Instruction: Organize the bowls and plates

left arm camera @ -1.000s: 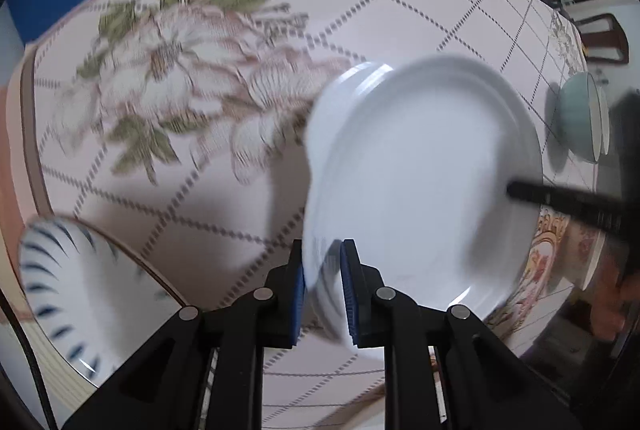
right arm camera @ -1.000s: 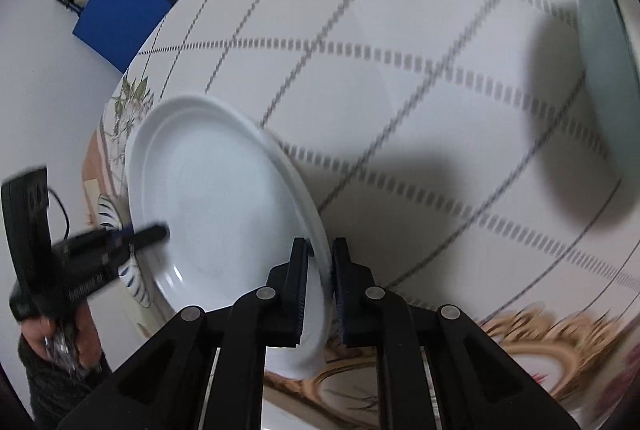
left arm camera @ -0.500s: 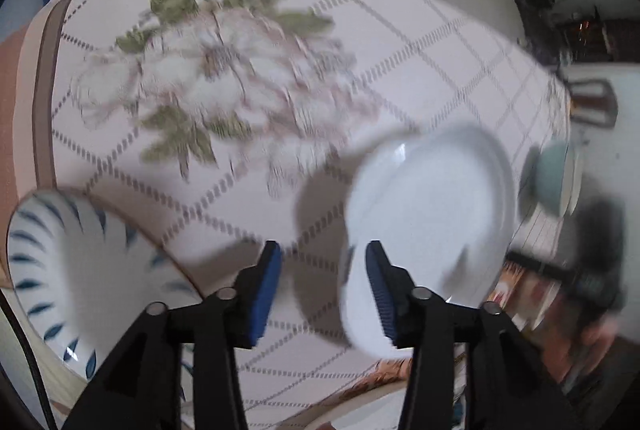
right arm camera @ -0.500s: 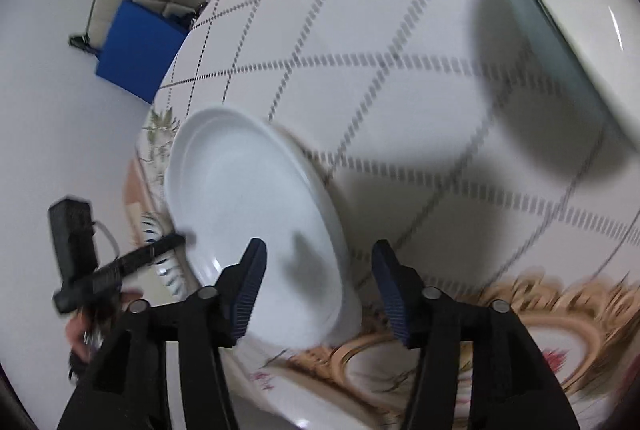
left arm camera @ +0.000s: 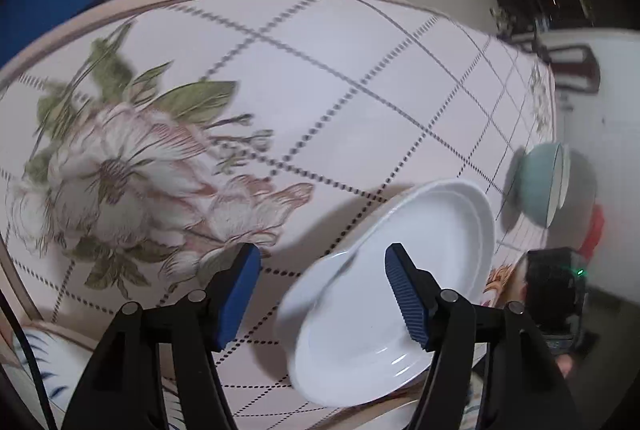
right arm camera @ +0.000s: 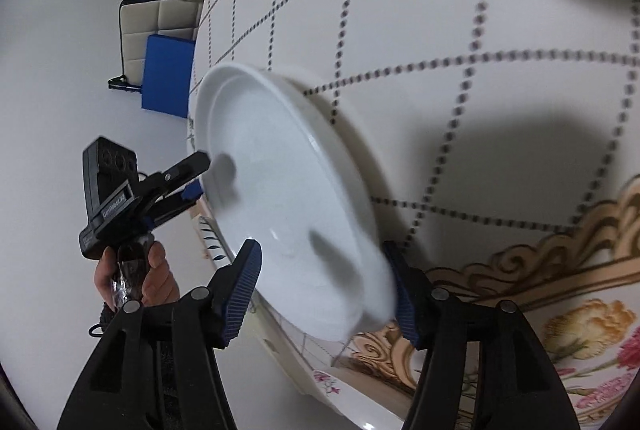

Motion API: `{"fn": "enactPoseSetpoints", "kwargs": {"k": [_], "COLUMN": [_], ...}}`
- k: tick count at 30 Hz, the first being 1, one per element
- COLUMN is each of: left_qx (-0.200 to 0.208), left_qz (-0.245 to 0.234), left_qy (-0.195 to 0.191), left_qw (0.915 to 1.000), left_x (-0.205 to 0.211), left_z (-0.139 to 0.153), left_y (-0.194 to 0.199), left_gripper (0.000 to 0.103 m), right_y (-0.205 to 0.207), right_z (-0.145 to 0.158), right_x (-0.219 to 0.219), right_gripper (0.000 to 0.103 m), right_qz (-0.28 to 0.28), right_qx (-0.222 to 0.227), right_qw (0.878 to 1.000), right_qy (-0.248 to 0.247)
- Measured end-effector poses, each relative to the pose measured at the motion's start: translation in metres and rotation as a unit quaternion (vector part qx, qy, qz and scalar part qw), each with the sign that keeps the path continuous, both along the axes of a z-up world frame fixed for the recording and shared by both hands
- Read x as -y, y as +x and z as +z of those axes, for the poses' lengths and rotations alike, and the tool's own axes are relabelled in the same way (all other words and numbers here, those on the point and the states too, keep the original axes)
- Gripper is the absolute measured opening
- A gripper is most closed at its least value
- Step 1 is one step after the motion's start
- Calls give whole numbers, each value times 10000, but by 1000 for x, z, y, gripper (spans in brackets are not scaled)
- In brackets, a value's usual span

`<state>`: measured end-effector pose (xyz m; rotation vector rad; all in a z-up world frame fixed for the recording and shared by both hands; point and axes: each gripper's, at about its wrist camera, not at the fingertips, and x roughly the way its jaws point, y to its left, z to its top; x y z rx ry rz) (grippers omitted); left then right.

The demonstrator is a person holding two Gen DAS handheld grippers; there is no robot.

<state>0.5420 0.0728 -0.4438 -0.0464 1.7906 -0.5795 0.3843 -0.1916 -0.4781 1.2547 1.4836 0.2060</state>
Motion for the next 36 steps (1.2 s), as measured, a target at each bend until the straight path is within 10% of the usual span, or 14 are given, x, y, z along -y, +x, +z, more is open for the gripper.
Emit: {"fn": "enactPoseSetpoints", "kwargs": {"k": [5,10,36], "left_qx": [428,675,1181], "left_qz": [-618,-652,0], "left_qy": [376,632,517], "left_qw": [9965,9936,9917], "left_x": [34,30,-22], "left_z": [1,3,69], "left_y": [-14,-15,-67], "left_gripper": [56,34,25], "right_y": [1,-9,-17], "right_z": [6,-4,61], "right_x": [-3,6,-1], "right_gripper": [58,14,12], "right_qz": [274,249,1023], "right_qx": [37,-124,383], "right_qw": [9993,9987,9914], "right_qy": [-263,-421,-716]}}
